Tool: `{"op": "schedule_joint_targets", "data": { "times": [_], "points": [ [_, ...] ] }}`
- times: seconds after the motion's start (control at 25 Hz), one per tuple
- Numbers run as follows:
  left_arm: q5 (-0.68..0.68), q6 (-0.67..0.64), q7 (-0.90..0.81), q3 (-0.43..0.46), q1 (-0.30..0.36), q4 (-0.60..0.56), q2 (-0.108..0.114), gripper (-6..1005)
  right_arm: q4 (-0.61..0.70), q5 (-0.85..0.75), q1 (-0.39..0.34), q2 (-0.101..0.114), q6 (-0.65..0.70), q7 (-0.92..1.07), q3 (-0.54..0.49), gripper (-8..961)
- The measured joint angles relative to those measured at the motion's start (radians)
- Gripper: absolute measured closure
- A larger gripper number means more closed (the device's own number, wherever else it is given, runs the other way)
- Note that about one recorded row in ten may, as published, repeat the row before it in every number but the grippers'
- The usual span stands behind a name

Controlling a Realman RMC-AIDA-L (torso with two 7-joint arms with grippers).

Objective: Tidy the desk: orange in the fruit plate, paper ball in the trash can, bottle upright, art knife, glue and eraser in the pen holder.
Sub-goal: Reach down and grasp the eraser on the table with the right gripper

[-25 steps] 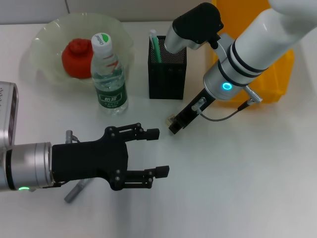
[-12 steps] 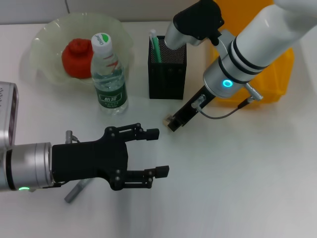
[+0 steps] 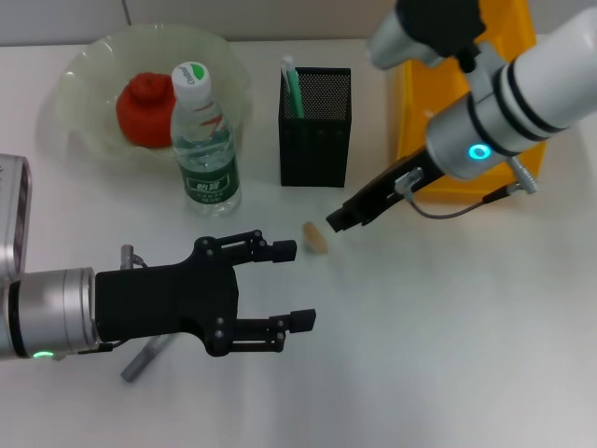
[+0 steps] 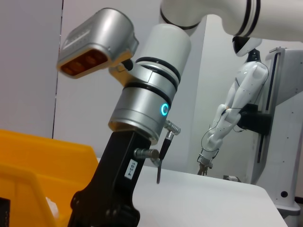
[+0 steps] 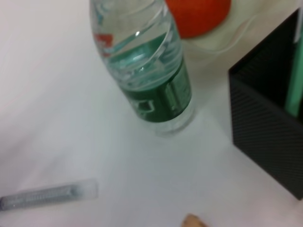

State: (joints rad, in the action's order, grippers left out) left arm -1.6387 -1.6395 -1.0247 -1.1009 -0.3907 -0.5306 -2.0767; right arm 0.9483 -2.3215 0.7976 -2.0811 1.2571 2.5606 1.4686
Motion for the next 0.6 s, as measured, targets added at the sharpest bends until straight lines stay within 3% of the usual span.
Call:
{"op": "schedule_joint_targets", "data": {
  "times": [0.24,0.48,0.6],
  "points": [
    [0.001,0.004,0.006,-0.002,-0.006,0.000,0.000,199,0.046,-0.002,-0.050,0.000,0.000,-0.008,-0.026,650],
    [0.001,0.004,0.014,-0.002,-0.007,0.000,0.000,200,0.048,-0.002,-0.034,0.001,0.000,-0.029,-0.026,634],
    [0.004,-0.002,0.014,0.002,-0.006,-0.001,0.000,200,0.051,-0.003,0.008,0.008,0.037,-0.044,-0.028,626]
  ]
}}
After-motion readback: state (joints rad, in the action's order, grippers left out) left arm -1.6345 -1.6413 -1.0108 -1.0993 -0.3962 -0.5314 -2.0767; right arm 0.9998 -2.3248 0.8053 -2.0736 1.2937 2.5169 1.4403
